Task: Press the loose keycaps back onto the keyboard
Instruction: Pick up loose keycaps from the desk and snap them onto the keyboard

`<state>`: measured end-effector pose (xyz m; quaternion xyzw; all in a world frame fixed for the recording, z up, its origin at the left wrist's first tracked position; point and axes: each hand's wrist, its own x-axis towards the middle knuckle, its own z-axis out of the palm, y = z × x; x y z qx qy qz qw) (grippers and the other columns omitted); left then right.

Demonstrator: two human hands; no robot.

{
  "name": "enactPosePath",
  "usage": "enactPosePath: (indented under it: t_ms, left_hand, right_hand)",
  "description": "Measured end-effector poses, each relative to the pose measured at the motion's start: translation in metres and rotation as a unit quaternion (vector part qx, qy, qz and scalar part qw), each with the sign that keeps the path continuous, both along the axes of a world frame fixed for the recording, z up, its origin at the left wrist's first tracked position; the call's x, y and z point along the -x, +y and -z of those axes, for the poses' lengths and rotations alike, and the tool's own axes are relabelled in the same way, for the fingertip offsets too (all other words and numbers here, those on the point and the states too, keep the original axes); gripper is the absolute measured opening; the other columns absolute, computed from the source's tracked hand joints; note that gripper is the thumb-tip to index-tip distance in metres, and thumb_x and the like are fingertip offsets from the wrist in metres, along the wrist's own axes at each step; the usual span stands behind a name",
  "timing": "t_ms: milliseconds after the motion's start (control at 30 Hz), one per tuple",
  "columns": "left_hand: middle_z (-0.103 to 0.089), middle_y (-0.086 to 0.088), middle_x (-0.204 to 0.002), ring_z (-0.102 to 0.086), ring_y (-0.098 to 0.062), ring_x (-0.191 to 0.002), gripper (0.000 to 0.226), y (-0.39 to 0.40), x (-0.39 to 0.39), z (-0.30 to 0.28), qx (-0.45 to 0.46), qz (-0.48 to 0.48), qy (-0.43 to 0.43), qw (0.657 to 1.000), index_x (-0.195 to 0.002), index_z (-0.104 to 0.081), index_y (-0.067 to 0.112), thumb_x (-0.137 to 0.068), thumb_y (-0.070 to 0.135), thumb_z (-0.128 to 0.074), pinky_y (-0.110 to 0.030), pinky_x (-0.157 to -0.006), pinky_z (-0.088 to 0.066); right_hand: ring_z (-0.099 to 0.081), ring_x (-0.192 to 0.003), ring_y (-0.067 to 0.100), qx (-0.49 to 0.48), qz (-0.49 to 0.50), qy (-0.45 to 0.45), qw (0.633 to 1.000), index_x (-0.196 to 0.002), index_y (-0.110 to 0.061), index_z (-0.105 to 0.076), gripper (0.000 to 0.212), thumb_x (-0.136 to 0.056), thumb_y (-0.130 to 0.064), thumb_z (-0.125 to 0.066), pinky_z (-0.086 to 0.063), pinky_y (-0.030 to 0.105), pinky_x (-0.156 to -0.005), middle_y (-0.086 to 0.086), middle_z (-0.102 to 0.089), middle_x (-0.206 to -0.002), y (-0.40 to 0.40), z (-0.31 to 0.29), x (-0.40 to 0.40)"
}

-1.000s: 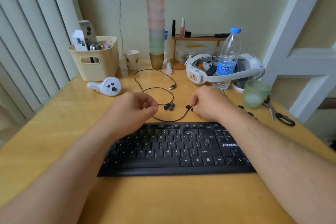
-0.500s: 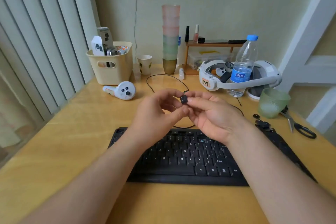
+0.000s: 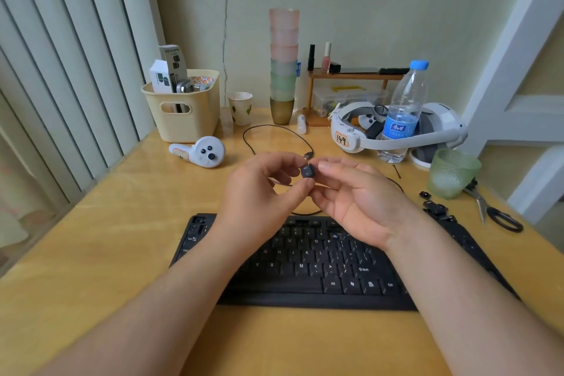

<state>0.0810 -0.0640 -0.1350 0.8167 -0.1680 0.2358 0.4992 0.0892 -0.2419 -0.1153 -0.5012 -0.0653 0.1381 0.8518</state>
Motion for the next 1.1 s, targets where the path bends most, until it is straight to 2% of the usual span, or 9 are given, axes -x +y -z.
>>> enactPosePath:
  t_ms: [67,233,400,500,567,733,900,1000,1100]
  left_hand:
    - [-0.072,0.014,-0.094,-0.066,-0.009,-0.09,0.024,0.0,0.0,0.0,-0.011,-0.006,-0.021,1.0,-0.104,-0.075,0.035,-0.084,0.029,-0.085,-0.012,-0.074,-0.047]
    - [-0.071,0.019,-0.094,-0.065,-0.007,-0.092,0.029,0.0,0.002,0.0,-0.035,-0.004,-0.038,0.999,-0.113,-0.078,0.035,-0.085,0.03,-0.084,-0.013,-0.076,-0.047]
    - [-0.074,0.024,-0.094,-0.064,-0.001,-0.093,0.026,0.0,0.004,0.0,-0.072,-0.001,-0.021,0.997,-0.113,-0.078,0.038,-0.088,0.033,-0.082,-0.012,-0.076,-0.047]
    - [-0.074,0.025,-0.088,-0.066,0.005,-0.09,0.027,-0.002,0.004,0.0,-0.042,0.001,0.014,0.999,-0.113,-0.076,0.038,-0.088,0.031,-0.083,-0.01,-0.078,-0.048]
    - [-0.076,0.023,-0.088,-0.069,0.004,-0.088,0.028,-0.003,0.004,0.0,0.006,0.021,0.043,0.999,-0.111,-0.075,0.038,-0.087,0.027,-0.084,-0.015,-0.083,-0.054]
    - [-0.08,0.008,-0.098,-0.076,-0.009,-0.097,0.028,-0.005,0.003,0.0,0.112,0.085,0.121,0.983,-0.114,-0.077,0.023,-0.088,0.019,-0.083,-0.035,-0.096,-0.06]
    - [-0.081,0.005,-0.096,-0.076,-0.012,-0.097,0.023,-0.007,0.005,0.001,0.102,0.106,0.144,0.979,-0.113,-0.077,0.022,-0.09,0.019,-0.081,-0.04,-0.097,-0.06]
    - [-0.081,0.006,-0.095,-0.076,-0.011,-0.095,0.023,-0.008,0.004,0.001,0.1,0.102,0.154,0.978,-0.112,-0.077,0.022,-0.09,0.022,-0.082,-0.039,-0.096,-0.06]
    - [-0.081,0.004,-0.095,-0.077,-0.014,-0.095,0.022,-0.009,0.005,0.001,0.096,0.111,0.171,0.974,-0.11,-0.077,0.022,-0.09,0.025,-0.082,-0.042,-0.096,-0.06]
  right_hand:
    - [-0.073,-0.085,0.018,0.022,0.012,-0.023,0.999,-0.101,-0.006,-0.068,0.019,-0.082,-0.006,-0.069,-0.059,0.027,-0.073,0.011,-0.075,-0.097,0.0,0.001,0.0]
    - [-0.074,-0.083,0.021,0.147,0.081,-0.084,0.982,-0.098,-0.009,-0.071,0.012,-0.094,0.001,-0.066,-0.058,0.032,-0.081,0.013,-0.077,-0.09,-0.002,0.002,0.001]
    - [-0.076,-0.084,0.023,0.346,0.132,-0.19,0.909,-0.099,-0.019,-0.078,0.014,-0.093,-0.007,-0.072,-0.062,0.043,-0.083,0.006,-0.079,-0.085,-0.008,-0.001,0.004]
    - [-0.073,-0.089,0.036,0.389,0.142,-0.221,0.883,-0.092,-0.024,-0.08,0.015,-0.091,-0.009,-0.077,-0.062,0.054,-0.084,0.008,-0.078,-0.085,-0.016,-0.013,0.004]
    - [-0.072,-0.089,0.035,0.419,0.133,-0.25,0.863,-0.093,-0.025,-0.079,0.015,-0.089,-0.01,-0.079,-0.061,0.055,-0.084,0.007,-0.078,-0.086,-0.021,-0.024,0.005]
    - [-0.07,-0.082,0.006,0.571,0.102,-0.348,0.737,-0.096,-0.033,-0.08,0.019,-0.085,-0.018,-0.084,-0.06,0.034,-0.083,-0.012,-0.075,-0.087,-0.029,-0.044,0.017]
    - [-0.064,-0.076,0.009,0.63,0.123,-0.468,0.607,-0.1,-0.026,-0.082,0.016,-0.084,-0.021,-0.082,-0.057,0.038,-0.076,-0.01,-0.07,-0.082,-0.023,-0.044,0.022]
    - [-0.063,-0.078,0.012,0.666,0.113,-0.476,0.563,-0.097,-0.027,-0.082,0.011,-0.086,-0.026,-0.079,-0.055,0.039,-0.077,-0.008,-0.071,-0.08,-0.02,-0.048,0.024]
    - [-0.063,-0.079,0.008,0.696,0.092,-0.455,0.548,-0.099,-0.031,-0.081,0.012,-0.088,-0.031,-0.076,-0.054,0.036,-0.08,-0.012,-0.071,-0.079,-0.016,-0.052,0.024]
